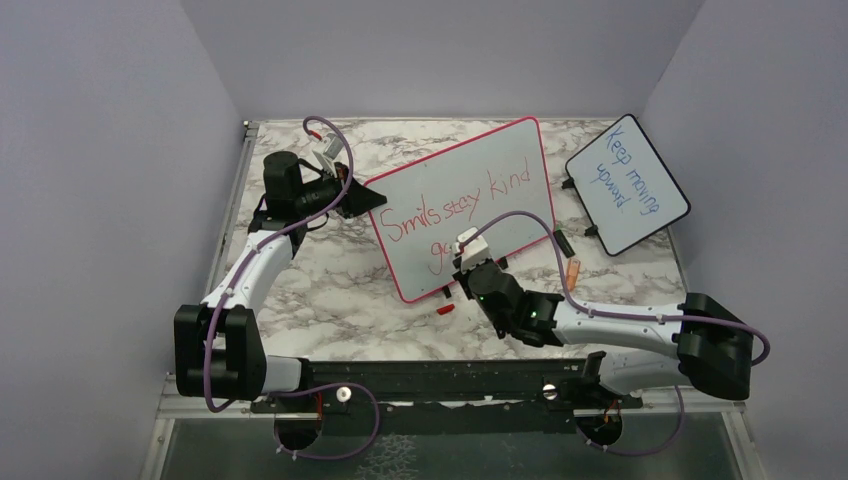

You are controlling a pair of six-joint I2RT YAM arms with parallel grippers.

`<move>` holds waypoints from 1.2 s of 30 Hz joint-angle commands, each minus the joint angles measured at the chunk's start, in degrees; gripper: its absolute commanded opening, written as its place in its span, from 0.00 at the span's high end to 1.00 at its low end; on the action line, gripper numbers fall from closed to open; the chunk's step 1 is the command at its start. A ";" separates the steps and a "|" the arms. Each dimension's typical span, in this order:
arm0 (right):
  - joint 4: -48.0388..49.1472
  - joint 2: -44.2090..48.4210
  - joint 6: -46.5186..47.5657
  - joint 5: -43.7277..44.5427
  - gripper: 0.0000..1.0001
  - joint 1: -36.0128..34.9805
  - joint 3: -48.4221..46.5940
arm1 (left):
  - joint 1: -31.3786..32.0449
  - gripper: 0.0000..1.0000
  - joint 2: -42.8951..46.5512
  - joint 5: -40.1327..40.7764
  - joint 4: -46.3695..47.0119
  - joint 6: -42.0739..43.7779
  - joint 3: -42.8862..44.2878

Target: Write a sentence on the whiteboard

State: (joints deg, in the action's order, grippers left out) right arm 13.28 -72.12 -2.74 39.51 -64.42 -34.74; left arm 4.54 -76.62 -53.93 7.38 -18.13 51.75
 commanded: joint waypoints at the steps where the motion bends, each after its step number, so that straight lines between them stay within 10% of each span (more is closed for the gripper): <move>1: 2.81 -1.75 1.38 2.28 0.99 0.96 -0.69 | 0.92 1.00 -2.53 9.99 -5.31 7.50 -1.47; 36: 2.60 2.60 2.22 0.19 0.99 2.19 -0.27 | 0.91 1.00 -2.33 10.34 -5.44 7.67 -1.47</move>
State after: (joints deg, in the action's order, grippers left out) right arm 17.04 -71.48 -0.40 37.08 -63.37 -35.62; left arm 4.80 -76.73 -53.23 7.62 -18.13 51.75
